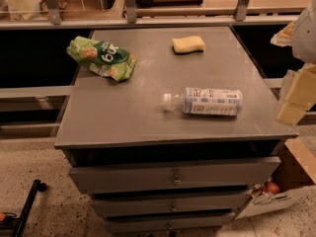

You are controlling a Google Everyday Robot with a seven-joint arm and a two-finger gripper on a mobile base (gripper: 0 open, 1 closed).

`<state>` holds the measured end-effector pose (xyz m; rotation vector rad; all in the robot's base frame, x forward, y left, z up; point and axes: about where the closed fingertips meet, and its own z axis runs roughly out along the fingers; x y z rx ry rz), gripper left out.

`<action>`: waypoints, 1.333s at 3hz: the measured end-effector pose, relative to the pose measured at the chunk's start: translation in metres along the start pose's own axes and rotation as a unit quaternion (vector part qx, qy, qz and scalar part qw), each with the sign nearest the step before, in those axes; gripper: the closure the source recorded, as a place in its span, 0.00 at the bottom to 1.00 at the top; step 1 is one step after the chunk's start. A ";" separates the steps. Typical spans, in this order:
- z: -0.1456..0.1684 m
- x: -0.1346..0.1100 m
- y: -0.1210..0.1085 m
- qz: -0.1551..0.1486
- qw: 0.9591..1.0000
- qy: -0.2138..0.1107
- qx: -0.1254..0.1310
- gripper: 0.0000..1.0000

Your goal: Move sponge near green rice chip bag

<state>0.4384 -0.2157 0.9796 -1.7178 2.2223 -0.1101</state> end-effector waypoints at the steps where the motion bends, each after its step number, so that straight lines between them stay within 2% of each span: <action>1: 0.001 -0.001 -0.003 -0.001 1.000 -0.001 0.004 0.00; 2: 0.013 -0.003 -0.033 0.002 1.000 -0.007 0.027 0.00; 3: 0.028 -0.008 -0.080 0.013 0.998 -0.044 0.051 0.00; 4: 0.036 -0.011 -0.127 0.022 0.996 -0.047 0.079 0.00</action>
Offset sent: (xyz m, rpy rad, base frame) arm 0.0879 -0.0137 -0.0121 0.0077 -0.1137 -0.0296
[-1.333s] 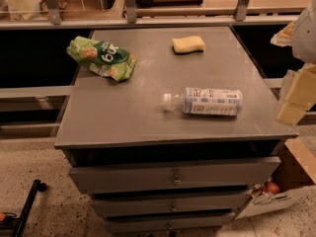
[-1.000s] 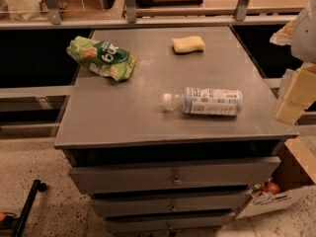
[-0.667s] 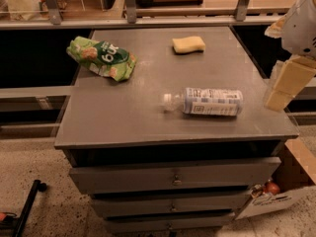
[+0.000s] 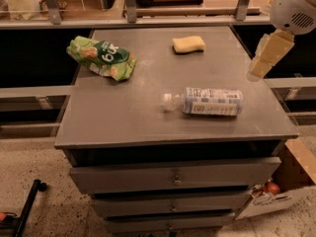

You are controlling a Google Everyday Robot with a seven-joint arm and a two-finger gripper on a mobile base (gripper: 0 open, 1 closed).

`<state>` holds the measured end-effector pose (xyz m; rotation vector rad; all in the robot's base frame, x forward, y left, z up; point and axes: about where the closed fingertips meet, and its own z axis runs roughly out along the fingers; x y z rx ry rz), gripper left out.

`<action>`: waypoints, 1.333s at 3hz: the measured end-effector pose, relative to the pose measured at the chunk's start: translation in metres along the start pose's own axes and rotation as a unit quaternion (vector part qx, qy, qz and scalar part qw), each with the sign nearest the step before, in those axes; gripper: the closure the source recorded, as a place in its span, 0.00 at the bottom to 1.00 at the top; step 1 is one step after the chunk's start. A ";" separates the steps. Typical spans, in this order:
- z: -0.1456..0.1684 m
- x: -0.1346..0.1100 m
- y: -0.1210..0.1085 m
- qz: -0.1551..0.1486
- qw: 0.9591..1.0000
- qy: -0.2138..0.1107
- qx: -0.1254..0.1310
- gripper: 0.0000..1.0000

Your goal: Move sponge near green rice chip bag

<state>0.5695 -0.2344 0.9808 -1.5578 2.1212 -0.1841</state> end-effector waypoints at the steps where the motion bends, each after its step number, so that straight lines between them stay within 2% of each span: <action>1: 0.010 0.010 -0.036 0.024 1.000 -0.008 0.007 0.00; 3: 0.022 0.011 -0.040 0.030 1.000 -0.004 0.003 0.00; 4: 0.038 0.014 -0.060 0.080 0.997 -0.017 0.005 0.00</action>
Offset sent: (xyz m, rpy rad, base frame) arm 0.0240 -0.0161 -0.0008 0.0234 0.0009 -0.0331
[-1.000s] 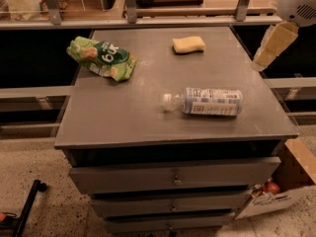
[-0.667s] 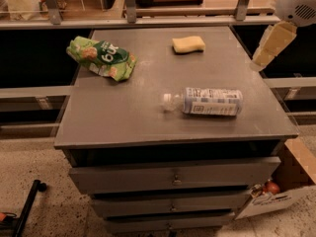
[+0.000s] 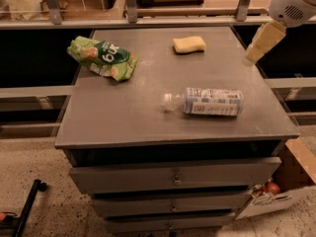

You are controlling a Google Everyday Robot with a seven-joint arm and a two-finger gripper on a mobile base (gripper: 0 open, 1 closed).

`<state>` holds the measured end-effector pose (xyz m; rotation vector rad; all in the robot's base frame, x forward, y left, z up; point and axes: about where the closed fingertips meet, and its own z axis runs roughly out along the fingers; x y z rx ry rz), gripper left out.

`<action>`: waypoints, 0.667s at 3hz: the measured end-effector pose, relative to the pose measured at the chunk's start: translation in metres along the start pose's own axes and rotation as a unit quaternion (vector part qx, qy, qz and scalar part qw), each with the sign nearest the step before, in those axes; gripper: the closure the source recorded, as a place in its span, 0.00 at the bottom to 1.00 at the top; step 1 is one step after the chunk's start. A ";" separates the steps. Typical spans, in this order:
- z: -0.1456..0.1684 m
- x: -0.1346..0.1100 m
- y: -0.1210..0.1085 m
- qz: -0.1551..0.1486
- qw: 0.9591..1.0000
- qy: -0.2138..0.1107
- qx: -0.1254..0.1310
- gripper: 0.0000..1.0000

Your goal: Move sponge near green rice chip bag

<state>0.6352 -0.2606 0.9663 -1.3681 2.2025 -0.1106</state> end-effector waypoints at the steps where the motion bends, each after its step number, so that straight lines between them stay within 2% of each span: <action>1: 0.013 -0.008 -0.022 0.048 0.998 -0.032 0.006 0.00; 2: 0.029 -0.028 -0.037 0.080 0.994 -0.071 -0.002 0.00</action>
Offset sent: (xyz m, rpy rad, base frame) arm 0.0929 0.0273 0.0108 0.3349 -0.0534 -0.1101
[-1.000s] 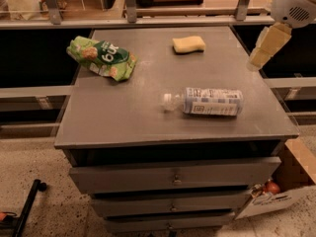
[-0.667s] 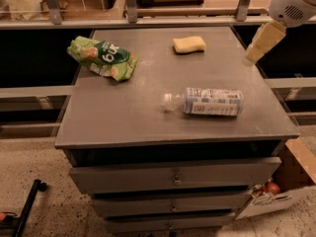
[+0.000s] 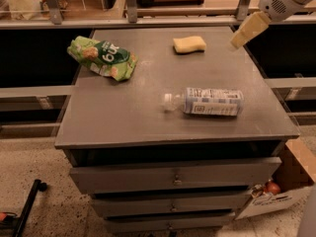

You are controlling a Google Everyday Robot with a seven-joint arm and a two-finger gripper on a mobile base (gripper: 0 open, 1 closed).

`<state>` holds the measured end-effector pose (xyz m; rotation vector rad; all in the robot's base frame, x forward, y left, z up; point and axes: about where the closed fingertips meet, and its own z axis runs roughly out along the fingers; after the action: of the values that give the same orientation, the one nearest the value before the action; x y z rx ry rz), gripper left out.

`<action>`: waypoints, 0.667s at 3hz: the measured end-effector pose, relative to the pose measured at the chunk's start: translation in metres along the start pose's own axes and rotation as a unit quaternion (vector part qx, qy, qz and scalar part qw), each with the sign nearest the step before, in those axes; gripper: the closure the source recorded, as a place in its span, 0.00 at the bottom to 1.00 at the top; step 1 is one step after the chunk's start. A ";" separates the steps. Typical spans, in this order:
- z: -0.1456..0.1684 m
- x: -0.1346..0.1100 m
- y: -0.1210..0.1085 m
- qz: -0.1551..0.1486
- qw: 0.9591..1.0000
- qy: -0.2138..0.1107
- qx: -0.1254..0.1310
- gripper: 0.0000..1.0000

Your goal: Move sponge near green rice chip bag

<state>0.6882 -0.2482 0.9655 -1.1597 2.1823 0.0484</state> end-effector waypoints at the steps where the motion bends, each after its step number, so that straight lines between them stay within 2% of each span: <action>1: 0.020 -0.024 -0.003 0.018 0.998 -0.052 -0.010 0.00; 2: 0.046 -0.039 -0.005 0.037 0.996 -0.084 -0.001 0.00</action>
Offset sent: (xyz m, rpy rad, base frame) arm 0.0542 0.0563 -0.0317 0.2205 -0.1033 -0.0501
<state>0.7317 -0.2077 0.9530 -1.0381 2.0762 0.1734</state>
